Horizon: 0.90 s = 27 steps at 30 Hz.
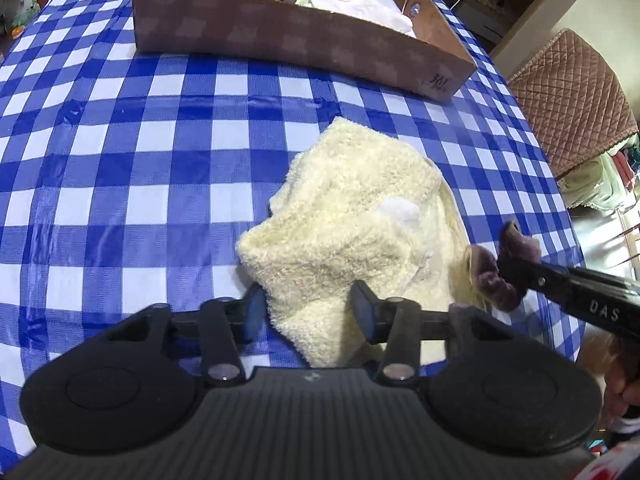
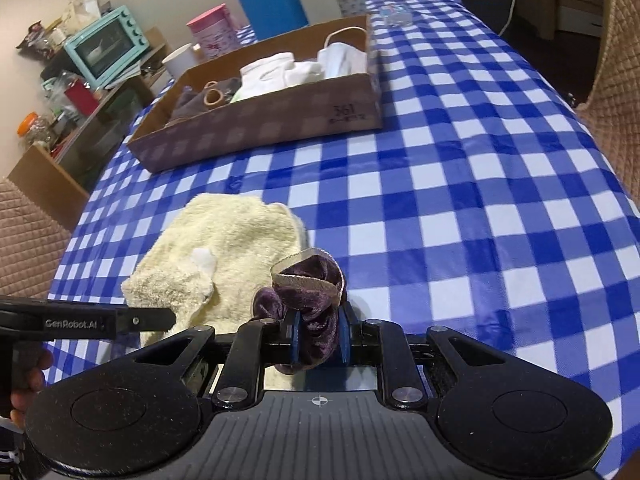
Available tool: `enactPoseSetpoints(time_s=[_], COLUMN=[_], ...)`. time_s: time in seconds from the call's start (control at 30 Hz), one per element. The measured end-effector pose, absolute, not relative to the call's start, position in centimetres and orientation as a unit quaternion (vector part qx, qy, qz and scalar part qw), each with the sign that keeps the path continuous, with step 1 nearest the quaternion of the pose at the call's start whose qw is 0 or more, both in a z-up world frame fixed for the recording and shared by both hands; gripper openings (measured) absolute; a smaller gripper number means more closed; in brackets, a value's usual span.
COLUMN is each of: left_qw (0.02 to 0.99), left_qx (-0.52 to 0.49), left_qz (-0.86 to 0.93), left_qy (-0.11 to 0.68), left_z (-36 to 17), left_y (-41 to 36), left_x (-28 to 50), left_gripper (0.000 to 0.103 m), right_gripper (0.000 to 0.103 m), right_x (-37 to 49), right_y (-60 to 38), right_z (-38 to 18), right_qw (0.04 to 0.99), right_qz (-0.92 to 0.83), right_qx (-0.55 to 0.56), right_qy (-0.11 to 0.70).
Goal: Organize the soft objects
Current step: 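Grasp the cream towel edge with the left gripper and lift it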
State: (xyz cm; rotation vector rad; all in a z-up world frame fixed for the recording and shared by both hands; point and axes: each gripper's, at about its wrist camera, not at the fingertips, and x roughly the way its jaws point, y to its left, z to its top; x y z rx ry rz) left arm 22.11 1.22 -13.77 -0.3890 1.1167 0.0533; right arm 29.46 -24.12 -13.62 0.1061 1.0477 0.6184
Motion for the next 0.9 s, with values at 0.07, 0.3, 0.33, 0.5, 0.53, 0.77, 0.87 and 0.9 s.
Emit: enactPoseSetpoints(time_s=[0.07,0.3,0.33,0.5,0.53,0.77,0.87,0.9], left_qw=[0.837,0.857,0.861,0.874,0.874,0.857,0.851,0.851], left_qx=[-0.17,-0.104,-0.086,0.026,0.052,0.171,0.214,0.216], left_qz=[0.031,0.033,0.039,0.093,0.105,0.133,0.114,0.106], left_qy=[0.519,0.504,0.501,0.475,0.471,0.467,0.466,0.466], left_z=[-13.4,-10.5,-9.9,-7.0,-6.7,-8.7,-10.3,-10.7], left_y=[0.9,2.7,3.2,5.5,5.6,3.2,0.6,0.0], left_x=[22.1,20.8,20.5,19.7,19.6,20.8,21.1,21.2], left_gripper=[0.019,0.012,0.012,0.011,0.011,0.012,0.012,0.012], right_gripper=[0.019,0.019,0.019,0.019,0.019,0.019,0.019,0.019], right_x=[29.4,29.6,29.6,29.8,29.8,29.9,29.9,29.9], right_y=[-24.6,-25.4,-25.5,-25.4,-25.3,-24.7,-24.7,-24.7], right_z=[-13.5,-13.1,-13.1,-13.0,-13.0,-12.8,-12.7,-12.7], right_qw=[0.821,0.824,0.824,0.822,0.821,0.817,0.816,0.816], right_qz=[0.288,0.286,0.286,0.291,0.293,0.305,0.306,0.306], right_qx=[0.051,0.059,0.06,0.066,0.066,0.066,0.065,0.065], right_qy=[0.491,0.486,0.486,0.485,0.485,0.486,0.485,0.486])
